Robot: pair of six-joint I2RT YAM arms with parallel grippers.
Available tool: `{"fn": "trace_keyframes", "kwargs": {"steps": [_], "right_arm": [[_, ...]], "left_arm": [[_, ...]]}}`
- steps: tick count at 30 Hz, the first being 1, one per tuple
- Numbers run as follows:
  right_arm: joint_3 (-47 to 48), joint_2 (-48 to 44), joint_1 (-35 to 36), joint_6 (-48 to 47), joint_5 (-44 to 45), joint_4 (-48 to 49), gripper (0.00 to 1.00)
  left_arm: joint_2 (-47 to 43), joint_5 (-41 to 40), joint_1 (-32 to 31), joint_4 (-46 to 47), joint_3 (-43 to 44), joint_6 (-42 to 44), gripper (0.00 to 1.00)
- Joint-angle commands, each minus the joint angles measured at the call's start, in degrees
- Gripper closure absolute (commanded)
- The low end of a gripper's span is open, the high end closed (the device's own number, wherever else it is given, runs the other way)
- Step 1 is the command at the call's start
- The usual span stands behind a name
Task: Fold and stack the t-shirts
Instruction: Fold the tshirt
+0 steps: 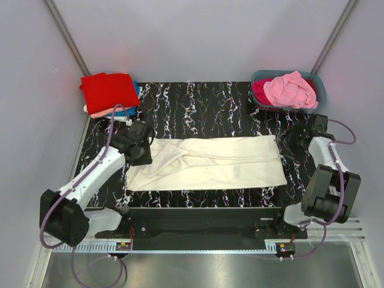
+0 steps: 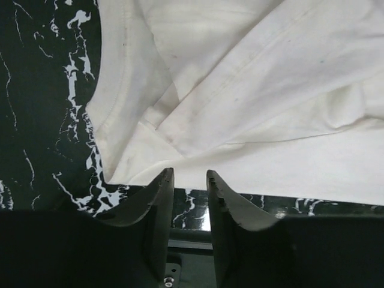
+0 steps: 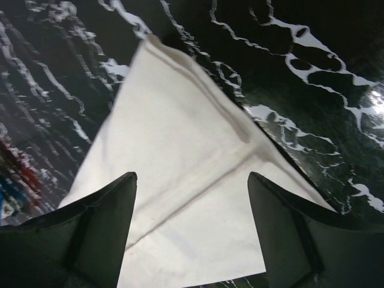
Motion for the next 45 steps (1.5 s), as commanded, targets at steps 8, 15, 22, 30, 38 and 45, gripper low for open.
{"fn": "trace_keyframes", "kwargs": {"steps": [8,15,22,30,38,45], "right_arm": [[5.93,4.31,12.71,-3.91,-4.89,2.58,0.24],[12.27,19.77,17.9,-7.43,-1.28,-1.55,0.26],[5.61,19.27,24.4,-5.68,-10.03,0.28,0.26],[-13.37,-1.44,47.22,12.31,-19.83,9.25,0.25],[5.53,-8.15,76.53,23.17,-15.45,2.0,0.19],[16.04,-9.13,71.18,11.21,2.84,-17.02,0.12]], "left_arm": [[-3.35,8.88,-0.16,15.71,-11.28,-9.04,0.67],[10.95,12.05,-0.08,25.39,-13.4,-9.49,0.75],[24.86,10.39,1.15,24.44,-0.96,-6.5,0.78],[51.08,7.66,3.53,13.2,39.18,-2.2,0.79],[82.97,29.0,4.49,10.43,94.18,-0.95,0.69],[60.67,32.97,6.95,25.67,72.19,-1.06,0.08]]}}
